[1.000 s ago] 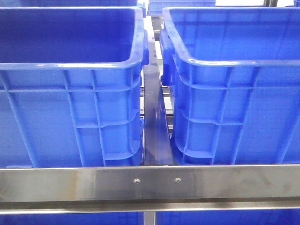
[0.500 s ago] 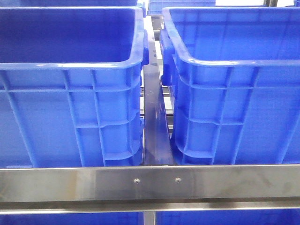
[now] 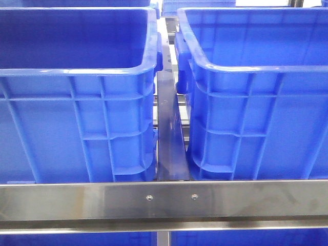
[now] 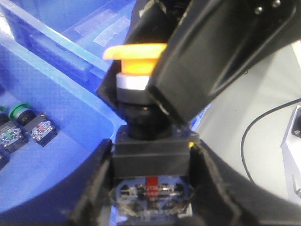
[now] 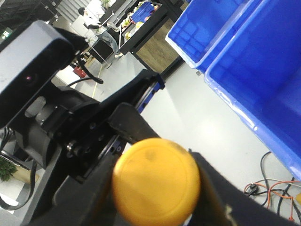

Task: Pick red and yellow buttons and place in box
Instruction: 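Grasp the yellow button cap with the right gripper, release left gripper, then carry the yellow button down into the empty crate with the right gripper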

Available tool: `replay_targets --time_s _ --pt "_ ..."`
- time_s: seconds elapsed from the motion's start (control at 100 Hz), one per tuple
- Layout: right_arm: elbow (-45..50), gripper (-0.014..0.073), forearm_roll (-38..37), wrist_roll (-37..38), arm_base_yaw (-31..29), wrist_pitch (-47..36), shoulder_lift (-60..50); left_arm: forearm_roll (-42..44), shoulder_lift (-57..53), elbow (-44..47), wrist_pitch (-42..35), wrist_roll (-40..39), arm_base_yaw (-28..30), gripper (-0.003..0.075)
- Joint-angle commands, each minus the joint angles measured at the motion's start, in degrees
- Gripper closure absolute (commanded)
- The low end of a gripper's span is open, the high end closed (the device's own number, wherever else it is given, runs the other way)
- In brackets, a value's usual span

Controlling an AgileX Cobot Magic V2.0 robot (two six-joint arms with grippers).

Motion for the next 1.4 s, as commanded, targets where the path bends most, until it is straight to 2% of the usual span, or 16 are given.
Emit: replay_targets --time_s 0.0,0.18,0.25,0.51,0.73,1.13,1.39 --pt "-2.01 0.0475 4.1 -1.02 0.3 2.47 -1.56 -1.36 -0.15 -1.49 -2.69 0.15 -0.4 0.0622" --pt "-2.01 0.0475 4.1 -1.02 0.3 2.28 -1.56 -1.36 -0.15 -1.49 -2.7 0.15 -0.4 0.0276" --pt "-2.01 0.0475 4.1 -1.02 0.3 1.7 -1.56 -1.36 -0.28 -1.49 -2.79 0.15 -0.4 0.0213" --pt "-2.01 0.0475 4.1 -1.05 -0.25 -2.51 -1.56 -0.08 -1.79 -1.49 -3.07 -0.02 -0.4 0.0206" --pt "-2.01 0.0475 4.1 -1.05 -5.79 -3.48 -1.56 8.09 -5.85 -1.44 -3.7 -8.78 2.4 0.0206" --pt "-2.01 0.0475 4.1 -1.05 -17.89 -3.36 -1.66 30.68 -15.37 1.88 -2.6 -30.88 15.46 0.0207" --pt "-2.01 0.0475 3.65 -1.05 -25.5 -2.4 -1.66 34.44 -20.67 7.35 0.11 -33.97 24.3 0.0207"
